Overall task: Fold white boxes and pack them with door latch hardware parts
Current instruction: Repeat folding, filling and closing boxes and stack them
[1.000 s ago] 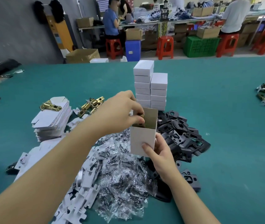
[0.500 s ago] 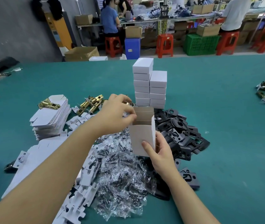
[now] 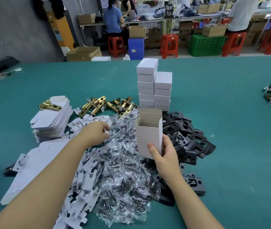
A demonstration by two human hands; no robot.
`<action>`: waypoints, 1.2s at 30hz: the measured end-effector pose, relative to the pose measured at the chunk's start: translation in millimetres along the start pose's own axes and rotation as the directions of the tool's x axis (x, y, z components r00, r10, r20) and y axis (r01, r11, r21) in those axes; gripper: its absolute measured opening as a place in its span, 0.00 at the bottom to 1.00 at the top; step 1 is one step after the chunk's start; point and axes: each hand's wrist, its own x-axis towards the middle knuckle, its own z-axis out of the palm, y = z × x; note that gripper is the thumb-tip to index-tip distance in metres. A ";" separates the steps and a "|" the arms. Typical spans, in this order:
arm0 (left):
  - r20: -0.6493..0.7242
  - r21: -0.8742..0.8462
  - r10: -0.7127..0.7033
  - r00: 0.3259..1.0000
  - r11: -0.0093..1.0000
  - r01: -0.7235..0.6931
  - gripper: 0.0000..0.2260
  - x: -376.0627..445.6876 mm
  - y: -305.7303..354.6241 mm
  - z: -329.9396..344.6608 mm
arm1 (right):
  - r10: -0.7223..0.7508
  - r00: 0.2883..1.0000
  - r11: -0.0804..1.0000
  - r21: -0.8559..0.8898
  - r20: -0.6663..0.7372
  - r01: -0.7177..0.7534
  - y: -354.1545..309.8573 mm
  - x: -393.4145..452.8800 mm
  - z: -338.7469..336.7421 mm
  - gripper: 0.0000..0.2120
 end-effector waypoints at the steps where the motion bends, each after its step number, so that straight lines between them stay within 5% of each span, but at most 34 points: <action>1: 0.000 0.029 -0.010 1.000 1.000 0.010 0.14 0.4 -2.8 2.9 | 0.002 1.000 1.000 0.000 -0.001 -0.002 0.8 0.1 -0.1 0.17; 6: 0.012 0.158 -0.039 0.999 0.987 0.037 0.18 4.1 -12.7 10.5 | 0.008 1.000 1.000 -0.012 -0.002 -0.008 1.9 0.4 -0.1 0.18; 17: -0.050 0.125 -0.089 0.995 0.988 0.095 0.23 11.0 -22.4 19.1 | 0.020 0.999 1.000 0.000 0.038 -0.020 4.8 -0.5 0.9 0.19; 29: -0.096 0.128 -0.043 0.994 0.990 0.055 0.09 6.7 -26.9 -4.9 | 0.030 0.998 1.000 0.006 0.059 -0.031 6.0 -1.0 1.3 0.21; 36: -0.360 0.015 0.120 0.925 0.992 -0.124 0.07 -28.7 7.9 -63.5 | 0.024 0.998 1.000 0.002 0.064 -0.024 6.4 -1.2 3.3 0.23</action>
